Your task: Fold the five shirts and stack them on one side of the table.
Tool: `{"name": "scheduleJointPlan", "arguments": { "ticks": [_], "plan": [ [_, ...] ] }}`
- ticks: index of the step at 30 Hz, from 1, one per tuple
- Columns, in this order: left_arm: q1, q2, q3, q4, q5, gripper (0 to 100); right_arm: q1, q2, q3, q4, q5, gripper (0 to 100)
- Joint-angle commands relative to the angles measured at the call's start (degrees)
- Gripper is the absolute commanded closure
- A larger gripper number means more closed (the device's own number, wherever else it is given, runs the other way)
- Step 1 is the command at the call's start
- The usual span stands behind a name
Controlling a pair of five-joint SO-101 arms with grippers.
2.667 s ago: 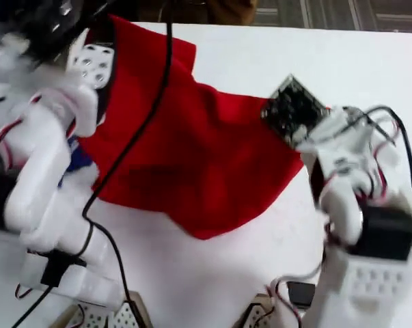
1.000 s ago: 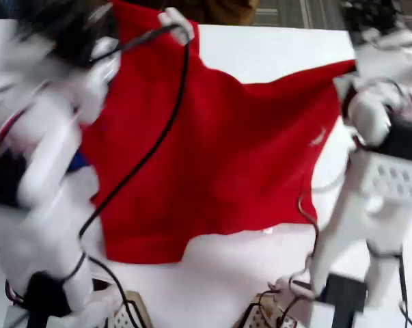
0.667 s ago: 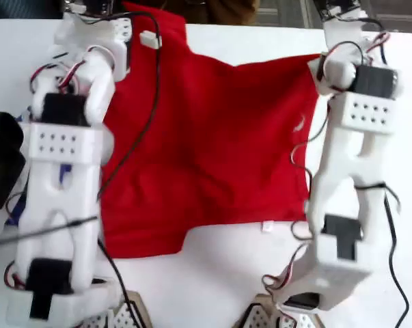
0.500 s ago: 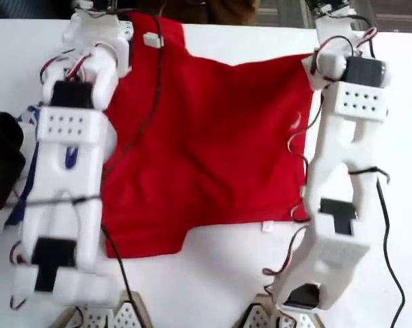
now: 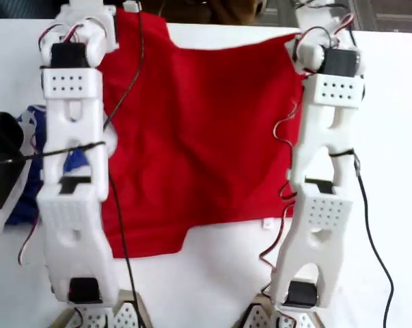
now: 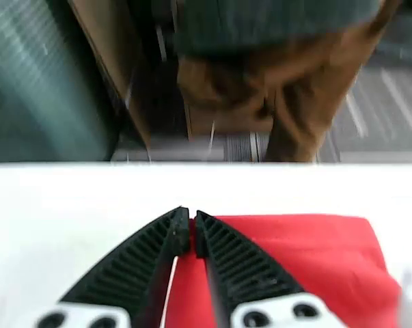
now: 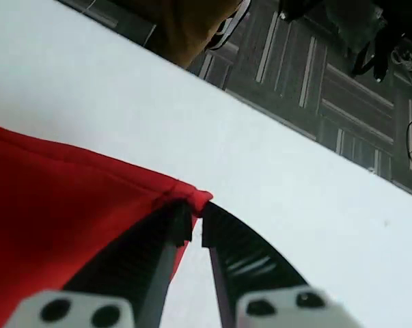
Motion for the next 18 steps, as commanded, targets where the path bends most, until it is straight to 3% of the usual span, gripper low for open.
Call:
{"name": "scheduleJointPlan", "arguments": {
  "ticks": [1, 6, 10, 14, 18],
  "plan": [
    [-0.79, 3.96, -12.79, 8.62, 0.26, 98, -0.84, -0.57, -2.81, 4.26, -0.35, 98.1],
    [-0.79, 6.95, -22.46, 24.09, 0.0, 97, -1.54, -0.92, -3.6, 13.85, -0.09, 98.1],
    [0.26, 6.86, -23.34, 35.52, -6.95, 97, -1.71, -1.36, -6.68, 21.93, -0.09, 98.1],
    [0.26, 6.86, -23.34, 42.37, -8.44, 97, -1.27, -1.71, -9.32, 27.3, -0.09, 98.1],
    [0.09, 5.1, -22.64, 43.34, -10.9, 97, 0.31, -4.7, -7.65, 27.3, -0.09, 98.1]
  ]
}}
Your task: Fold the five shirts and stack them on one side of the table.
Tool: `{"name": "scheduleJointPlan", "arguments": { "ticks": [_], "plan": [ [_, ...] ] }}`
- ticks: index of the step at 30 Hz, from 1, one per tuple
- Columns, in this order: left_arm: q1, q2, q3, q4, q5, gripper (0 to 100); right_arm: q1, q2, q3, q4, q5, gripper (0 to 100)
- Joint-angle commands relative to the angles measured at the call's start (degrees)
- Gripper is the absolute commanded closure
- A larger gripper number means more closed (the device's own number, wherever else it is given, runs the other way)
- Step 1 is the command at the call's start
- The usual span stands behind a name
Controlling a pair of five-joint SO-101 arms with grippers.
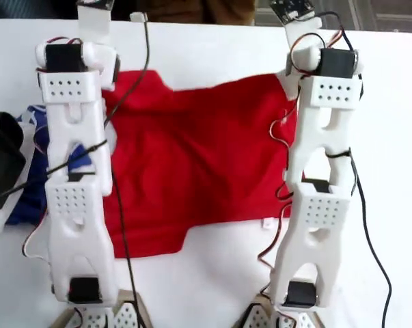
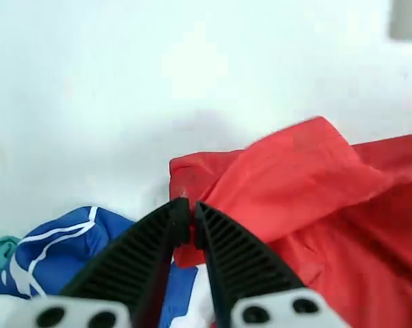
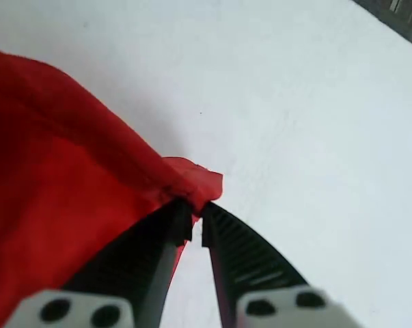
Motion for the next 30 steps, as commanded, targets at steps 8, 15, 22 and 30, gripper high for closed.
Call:
{"name": "scheduleJointPlan", "arguments": {
  "ticks": [8, 15, 22, 30],
  "plan": [
    [5.1, -24.7, 25.98, 1.32, -7.21, 97, 1.01, -22.9, 27.16, 1.36, 0.0, 98.1],
    [6.42, -45.71, 56.92, 1.23, -13.27, 97, 1.45, -36.79, 44.66, 1.27, 3.43, 98.1],
    [5.36, -58.99, 77.23, 1.32, -24.35, 97, 2.07, -46.73, 60.13, 1.27, 7.3, 98.1],
    [5.8, -70.42, 101.14, 1.32, -35.78, 98, 6.73, -53.58, 73.93, 1.27, 12.48, 98.1]
  ]
}}
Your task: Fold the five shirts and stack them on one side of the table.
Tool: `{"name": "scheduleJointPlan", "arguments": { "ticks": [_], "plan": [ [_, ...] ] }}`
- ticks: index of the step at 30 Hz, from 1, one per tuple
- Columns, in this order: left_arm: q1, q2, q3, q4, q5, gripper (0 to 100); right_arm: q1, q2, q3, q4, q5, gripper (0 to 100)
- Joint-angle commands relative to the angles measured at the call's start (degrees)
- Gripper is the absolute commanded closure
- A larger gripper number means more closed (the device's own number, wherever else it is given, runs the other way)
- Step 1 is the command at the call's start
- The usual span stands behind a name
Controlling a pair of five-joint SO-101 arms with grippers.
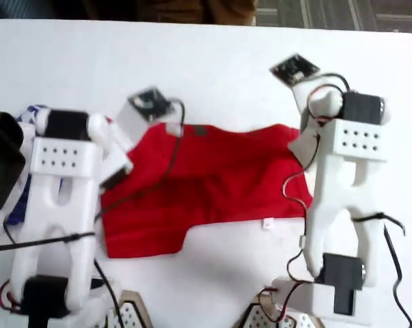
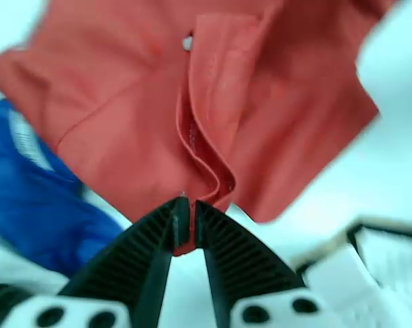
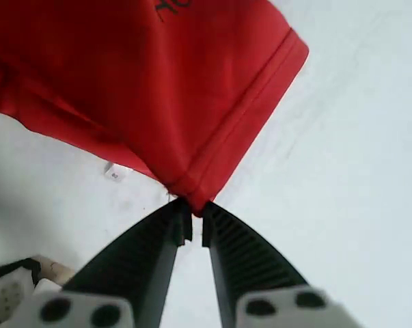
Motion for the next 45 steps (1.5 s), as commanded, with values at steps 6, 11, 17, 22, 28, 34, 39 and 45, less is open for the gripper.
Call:
{"name": "scheduleJointPlan", "arguments": {
  "ticks": [6, 11, 17, 22, 28, 34, 39, 45],
  "plan": [
    [-0.09, -4.22, 11.03, 1.05, -1.85, 97, 6.99, -3.74, 5.45, 1.27, 4.75, 98.1],
    [-0.09, -4.22, 11.03, 1.05, -1.93, 97, 6.81, -3.65, 7.91, 1.27, 4.66, 98.1],
    [0.18, -4.04, 13.05, 1.05, -1.85, 98, 6.81, -3.38, 11.69, 1.27, 4.66, 98.1],
    [5.63, -4.04, 20.18, 0.79, -1.67, 98, 6.9, -3.38, 20.31, -5.05, 4.66, 98.1],
    [6.51, -4.04, 18.95, 0.7, -1.58, 97, 6.81, -3.38, 24.97, -11.38, 4.66, 98.1],
    [6.33, -4.13, 12.18, 0.88, -1.41, 95, 6.81, -3.3, 25.32, -12.09, 4.66, 98.1],
    [6.77, -4.13, 10.77, 0.97, 0.18, 80, 6.81, -3.3, 25.23, -12.18, 4.66, 98.1],
    [5.19, -4.13, 7.96, 0.62, 0.7, 80, 6.81, -3.3, 25.23, -12.79, 4.66, 98.1]
  ]
}}
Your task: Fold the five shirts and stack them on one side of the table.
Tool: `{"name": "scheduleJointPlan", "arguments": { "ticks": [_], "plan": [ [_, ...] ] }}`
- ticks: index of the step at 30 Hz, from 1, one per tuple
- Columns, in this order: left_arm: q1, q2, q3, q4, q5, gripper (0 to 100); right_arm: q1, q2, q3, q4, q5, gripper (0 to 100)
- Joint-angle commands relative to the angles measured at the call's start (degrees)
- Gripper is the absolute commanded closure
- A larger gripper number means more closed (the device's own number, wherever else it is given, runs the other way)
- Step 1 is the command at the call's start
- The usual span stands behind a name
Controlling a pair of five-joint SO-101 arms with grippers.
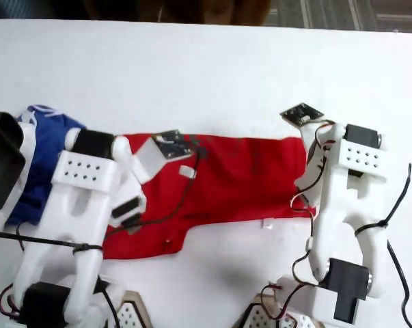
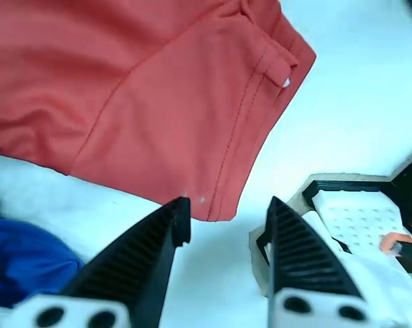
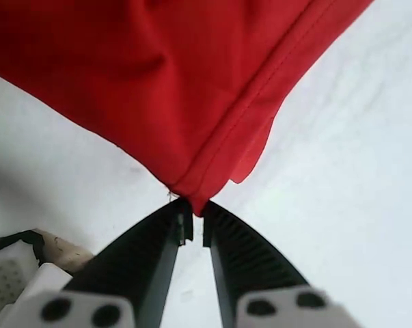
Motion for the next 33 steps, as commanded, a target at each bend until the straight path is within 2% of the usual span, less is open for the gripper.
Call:
{"name": "scheduleJointPlan", "arguments": {
  "ticks": [1, 7, 12, 14, 20, 27, 33],
  "plan": [
    [-1.67, -1.58, -5.93, -0.09, 1.58, 80, 0.4, -1.71, -0.18, -0.48, 0.62, 98.1],
    [-5.27, 1.85, -15.78, -11.08, 18.2, 80, 0.4, -1.71, 0.09, -0.13, 0.62, 98.1],
    [-5.54, 18.02, -26.59, -15.74, 33.41, 80, 0.4, -1.71, 4.84, -0.48, 0.7, 97.6],
    [-5.36, 26.29, -32.4, -15.91, 37.36, 80, 0.4, -1.71, 6.86, -0.31, 2.02, 93.0],
    [-6.95, 48.88, -51.82, -14.68, 42.81, 80, 1.01, -2.15, 9.41, -0.13, 6.86, 71.4],
    [-8.35, 67.08, -71.69, -7.03, 44.4, 80, 5.85, -2.15, 9.49, 6.55, 7.3, 70.4],
    [-8.44, 78.59, -81.98, -2.99, 44.4, 80, 13.85, -2.24, 5.98, 5.67, 13.71, 70.7]
  ]
}}
